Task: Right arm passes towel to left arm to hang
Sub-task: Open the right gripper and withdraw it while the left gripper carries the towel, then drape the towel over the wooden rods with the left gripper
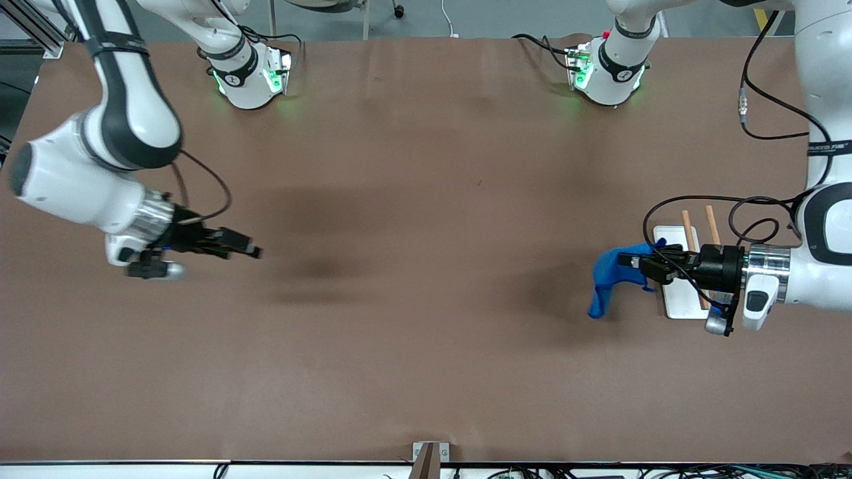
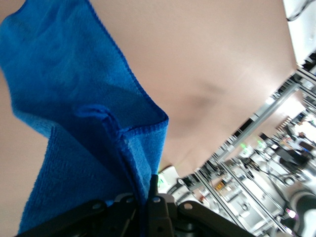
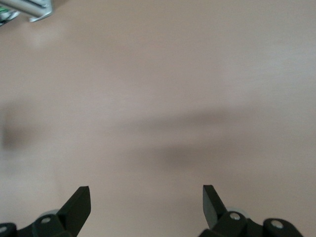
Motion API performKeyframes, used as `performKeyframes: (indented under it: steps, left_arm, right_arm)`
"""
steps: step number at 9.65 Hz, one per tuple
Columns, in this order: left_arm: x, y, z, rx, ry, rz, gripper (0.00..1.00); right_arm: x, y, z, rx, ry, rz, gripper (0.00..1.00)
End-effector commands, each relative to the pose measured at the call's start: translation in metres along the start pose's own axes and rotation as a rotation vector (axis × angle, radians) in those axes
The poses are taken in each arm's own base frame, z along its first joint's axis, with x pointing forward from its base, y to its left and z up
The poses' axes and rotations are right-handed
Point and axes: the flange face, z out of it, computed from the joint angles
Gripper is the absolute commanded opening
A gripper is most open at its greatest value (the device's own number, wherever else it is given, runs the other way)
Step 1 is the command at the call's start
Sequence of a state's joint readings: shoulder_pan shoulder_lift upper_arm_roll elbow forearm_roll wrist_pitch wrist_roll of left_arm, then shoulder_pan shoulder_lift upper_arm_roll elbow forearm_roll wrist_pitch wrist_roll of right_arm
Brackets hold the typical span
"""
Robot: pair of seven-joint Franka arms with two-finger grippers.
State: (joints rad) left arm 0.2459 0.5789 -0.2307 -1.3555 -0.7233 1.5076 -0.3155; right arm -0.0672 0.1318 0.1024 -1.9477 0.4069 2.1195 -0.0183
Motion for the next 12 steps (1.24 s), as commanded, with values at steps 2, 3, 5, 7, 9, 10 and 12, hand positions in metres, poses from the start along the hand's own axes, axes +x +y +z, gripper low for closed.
performKeyframes:
  steps: [2, 3, 5, 7, 9, 10, 12]
  left_arm:
    - [-0.015, -0.005, -0.022, 0.240, 0.195, -0.138, 0.00]
    - [-0.024, -0.003, -0.028, 0.325, 0.253, -0.158, 0.00]
    - [-0.027, -0.012, -0.038, 0.468, 0.332, -0.185, 0.00]
    - [-0.029, -0.020, -0.042, 0.573, 0.377, -0.228, 0.00]
    - [-0.031, -0.025, -0.042, 0.577, 0.370, -0.317, 0.00]
    - [-0.031, -0.030, -0.040, 0.578, 0.365, -0.364, 0.00]
    - [-0.032, -0.034, -0.038, 0.568, 0.361, -0.440, 0.00]
  right_arm:
    - [-0.007, 0.046, -0.092, -0.185, 0.017, -0.003, 1.00]
    - [-0.006, 0.049, -0.125, -0.247, 0.010, -0.016, 1.00]
    - [-0.008, 0.050, -0.200, -0.301, 0.004, 0.075, 1.00]
    - [-0.025, 0.045, -0.233, -0.327, -0.008, 0.098, 1.00]
    - [-0.057, 0.048, -0.274, -0.304, -0.005, 0.139, 1.00]
    - [-0.063, 0.050, -0.293, -0.303, -0.004, 0.149, 1.00]
    - [-0.056, 0.050, -0.311, -0.316, 0.032, 0.156, 1.00]
